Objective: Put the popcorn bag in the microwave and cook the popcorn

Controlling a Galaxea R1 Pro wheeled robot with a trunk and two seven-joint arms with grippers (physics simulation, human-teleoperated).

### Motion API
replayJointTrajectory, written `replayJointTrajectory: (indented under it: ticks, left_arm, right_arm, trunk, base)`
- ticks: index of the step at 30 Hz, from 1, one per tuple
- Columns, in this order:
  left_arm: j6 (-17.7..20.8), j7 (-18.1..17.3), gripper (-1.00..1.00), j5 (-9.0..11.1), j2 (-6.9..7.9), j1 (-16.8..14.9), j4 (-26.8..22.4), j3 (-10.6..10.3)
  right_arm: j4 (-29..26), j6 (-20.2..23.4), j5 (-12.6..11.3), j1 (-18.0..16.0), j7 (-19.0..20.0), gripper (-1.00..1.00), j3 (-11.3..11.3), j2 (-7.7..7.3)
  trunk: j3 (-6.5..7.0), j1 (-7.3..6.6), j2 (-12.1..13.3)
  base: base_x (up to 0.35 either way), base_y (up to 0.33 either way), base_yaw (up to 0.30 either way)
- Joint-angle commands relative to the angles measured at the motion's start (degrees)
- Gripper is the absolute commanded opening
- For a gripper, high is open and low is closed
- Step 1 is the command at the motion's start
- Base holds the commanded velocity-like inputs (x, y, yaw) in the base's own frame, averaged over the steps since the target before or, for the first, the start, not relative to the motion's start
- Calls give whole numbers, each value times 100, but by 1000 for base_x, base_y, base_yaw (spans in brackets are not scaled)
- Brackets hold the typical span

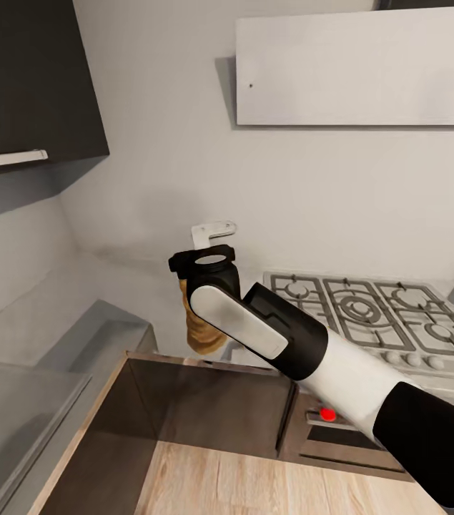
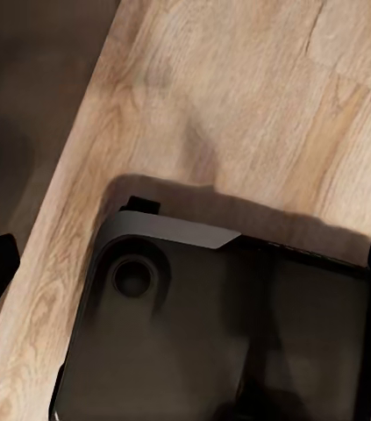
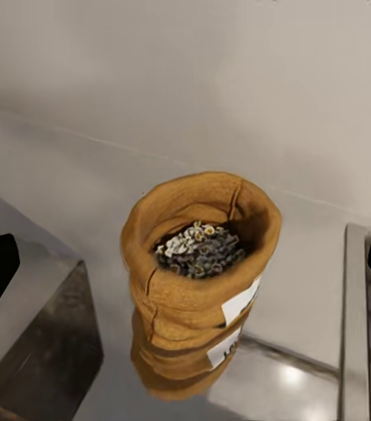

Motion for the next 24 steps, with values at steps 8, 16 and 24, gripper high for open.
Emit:
replayJointTrajectory:
  ticks: [8, 16, 24]
  left_arm:
    - [-17, -8, 100, -2, -2, 18, 3, 16]
    - [-17, -8, 100, -3, -3, 23, 3, 14]
    - [-17, -8, 100, -3, -3, 23, 2, 16]
  right_arm:
    - [4, 72, -37, -14, -59, 100, -1, 1]
    - [394, 200, -211, -132, -61, 100, -85, 1]
    - [3603, 429, -1684, -2073, 1157, 100, -997, 1]
  trunk:
    - [-12, 6, -12]
    - [-12, 6, -12]
    - [-12, 6, -12]
  base:
    - [217, 0, 0]
    - [1, 0, 0]
    - [0, 0, 0]
